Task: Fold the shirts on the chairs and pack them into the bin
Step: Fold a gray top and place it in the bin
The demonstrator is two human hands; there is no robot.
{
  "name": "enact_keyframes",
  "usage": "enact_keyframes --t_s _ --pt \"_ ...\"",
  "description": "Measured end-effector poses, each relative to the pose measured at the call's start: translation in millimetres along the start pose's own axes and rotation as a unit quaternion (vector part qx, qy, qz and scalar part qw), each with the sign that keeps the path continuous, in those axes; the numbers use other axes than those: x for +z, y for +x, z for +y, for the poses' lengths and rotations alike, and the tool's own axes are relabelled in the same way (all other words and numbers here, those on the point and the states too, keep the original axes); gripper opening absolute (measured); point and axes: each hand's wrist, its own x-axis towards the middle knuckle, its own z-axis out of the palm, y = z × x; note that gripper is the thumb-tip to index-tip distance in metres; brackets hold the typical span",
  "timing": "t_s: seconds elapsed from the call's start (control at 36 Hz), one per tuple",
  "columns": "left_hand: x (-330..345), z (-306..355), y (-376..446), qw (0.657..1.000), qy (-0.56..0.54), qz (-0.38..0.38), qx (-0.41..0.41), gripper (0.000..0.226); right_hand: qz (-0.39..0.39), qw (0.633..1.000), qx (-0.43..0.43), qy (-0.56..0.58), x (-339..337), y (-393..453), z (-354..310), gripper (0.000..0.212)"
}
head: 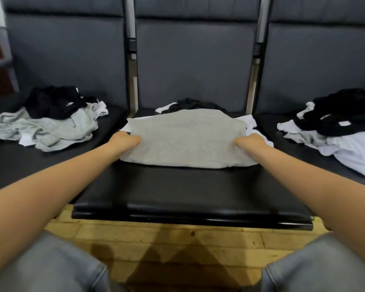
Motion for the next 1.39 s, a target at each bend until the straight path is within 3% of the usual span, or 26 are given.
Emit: enact_keyframes --t_s 0.11,0.22,0.31,0.36,0.47,0.58,0.69,0.78,0.92,1.06,1.11,1.17,1.25,1.39 --pt "5 8 6 0.997 -0.072 0.006 -0.026 0.033 -0.056 0.985 0.039 0.158 -2 11 -8 0.057" --pt "12 16 10 0.989 -0.141 0.006 -0.040 0.024 -0.084 0.981 0.067 0.164 -4 28 -3 0.060" --pt "17 22 10 0.975 -0.194 -0.015 -0.108 0.029 -0.111 0.967 0.130 0.189 -2 24 -3 0.047" --pt "18 23 9 0.965 -0.215 -0.030 -0.149 0.020 -0.138 0.963 0.132 0.192 0 16 -5 0.035" --pt "16 22 8 0.960 -0.231 -0.032 -0.158 0.019 -0.075 0.959 0.091 0.257 3 11 -4 0.031" --pt "7 15 1 0.966 -0.237 -0.001 -0.099 0.026 -0.051 0.942 0.064 0.325 -3 13 9 0.057" --pt "-2 5 -15 0.991 -0.122 0.027 -0.053 0.037 -0.058 0.958 0.054 0.275 -15 -2 23 0.022" --pt "-11 -3 -38 1.000 0.016 0.016 -0.003 0.037 -0.048 0.974 0.029 0.219 -21 -19 35 0.024" --pt "-17 -20 -71 0.974 0.217 -0.025 0.052 0.040 -0.057 0.991 0.009 0.122 -25 -47 57 0.021" --pt "-25 -16 -98 0.939 0.327 -0.055 0.092 0.023 -0.081 0.990 0.008 0.115 -34 -60 69 0.015" --pt "-29 -16 -99 0.936 0.338 -0.052 0.090 0.015 -0.083 0.989 0.008 0.121 -37 -64 67 0.008" --pt "-33 -15 -97 0.931 0.352 -0.042 0.084 0.038 -0.076 0.987 0.011 0.141 -37 -65 63 0.008" --pt "-34 -12 -89 0.923 0.361 0.007 0.131 0.060 -0.092 0.974 0.035 0.204 -34 -64 57 0.033" --pt "-13 -3 -79 0.935 0.249 0.024 0.250 0.041 -0.132 0.951 0.090 0.264 -29 -68 42 0.017"
